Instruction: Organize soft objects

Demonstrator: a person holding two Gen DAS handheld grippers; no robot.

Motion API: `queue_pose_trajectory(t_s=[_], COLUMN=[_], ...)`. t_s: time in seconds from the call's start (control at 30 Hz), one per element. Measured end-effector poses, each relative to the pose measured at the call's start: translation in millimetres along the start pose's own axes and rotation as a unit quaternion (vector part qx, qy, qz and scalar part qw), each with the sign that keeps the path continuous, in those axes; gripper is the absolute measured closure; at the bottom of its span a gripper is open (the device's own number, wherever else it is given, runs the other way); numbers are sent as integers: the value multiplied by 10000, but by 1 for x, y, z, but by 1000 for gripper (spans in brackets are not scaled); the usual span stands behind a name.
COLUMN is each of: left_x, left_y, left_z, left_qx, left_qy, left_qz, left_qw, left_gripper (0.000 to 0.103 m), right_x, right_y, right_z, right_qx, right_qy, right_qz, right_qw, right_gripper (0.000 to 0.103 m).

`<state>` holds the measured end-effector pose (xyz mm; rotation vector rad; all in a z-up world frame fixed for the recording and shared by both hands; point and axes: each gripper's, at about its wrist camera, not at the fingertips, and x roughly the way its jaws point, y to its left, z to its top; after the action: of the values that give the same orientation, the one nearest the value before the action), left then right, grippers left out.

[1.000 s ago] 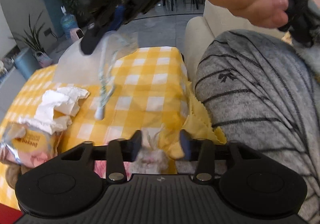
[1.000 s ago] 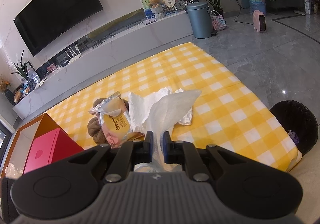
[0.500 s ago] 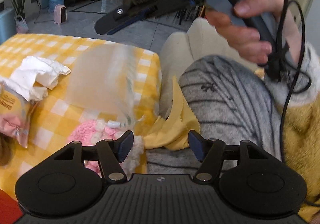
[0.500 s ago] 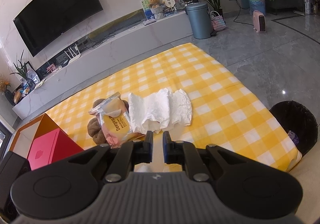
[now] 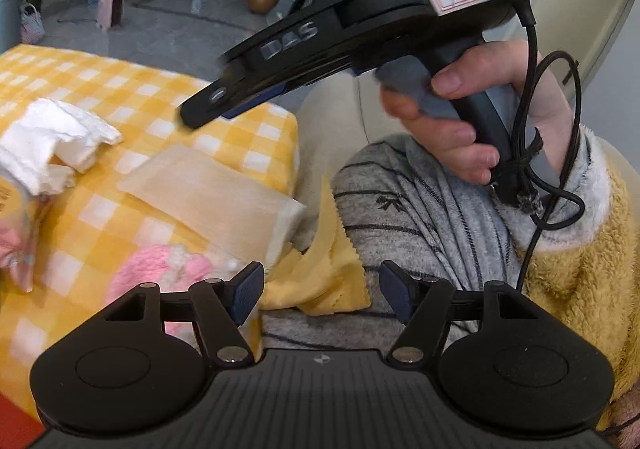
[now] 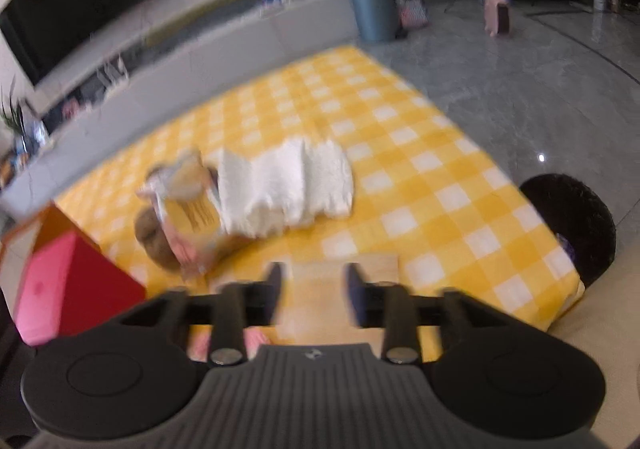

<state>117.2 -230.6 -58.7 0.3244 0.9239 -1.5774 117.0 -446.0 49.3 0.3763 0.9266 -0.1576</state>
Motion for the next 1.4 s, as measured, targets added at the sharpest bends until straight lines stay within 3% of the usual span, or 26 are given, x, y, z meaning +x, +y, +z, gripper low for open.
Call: queue_pose_trajectory(t_s=[0.1, 0.17, 0.23, 0.37, 0.53, 0.8, 0.93, 1.07, 1.23, 1.4], left_x=[5, 9, 19, 43, 62, 45, 15, -20, -57, -88], left_y=[7, 14, 19, 13, 8, -2, -8, -13, -21, -21], left_z=[5, 8, 12, 14, 15, 3, -1, -10, -22, -33], left_qx=[-60, -203, -279, 149, 157, -520, -819, -1392, -1849, -2650], left_qy=[56, 164, 382, 837, 1012, 599, 153, -269, -866, -1425], left_qz=[-113, -124, -108, -38, -43, 524, 813, 1242, 1611, 2054], left_qw=[9999, 9996, 9988, 9964, 9947, 9955, 9932, 9821, 9656, 9313], left_gripper=[25, 31, 60, 73, 101, 101, 101, 101, 101, 101], right_x=[25, 44, 59, 71, 73, 75, 79, 80, 97, 110], right_y=[-6, -12, -18, -16, -18, -20, -24, -21, -12, -6], right_z=[-1, 0, 1, 0, 1, 4, 5, 7, 6, 8], right_qx=[67, 169, 314, 243, 291, 352, 514, 497, 266, 76], right_qy=[534, 956, 1284, 1440, 1475, 1483, 1473, 1410, 1660, 1731], right_qz=[-43, -319, -447, -537, -595, -637, -712, -614, -1041, -1408], right_qw=[9985, 9948, 9902, 9878, 9868, 9863, 9852, 9869, 9803, 9748], right_gripper=[56, 51, 49, 38, 38, 37, 20, 7, 7, 4])
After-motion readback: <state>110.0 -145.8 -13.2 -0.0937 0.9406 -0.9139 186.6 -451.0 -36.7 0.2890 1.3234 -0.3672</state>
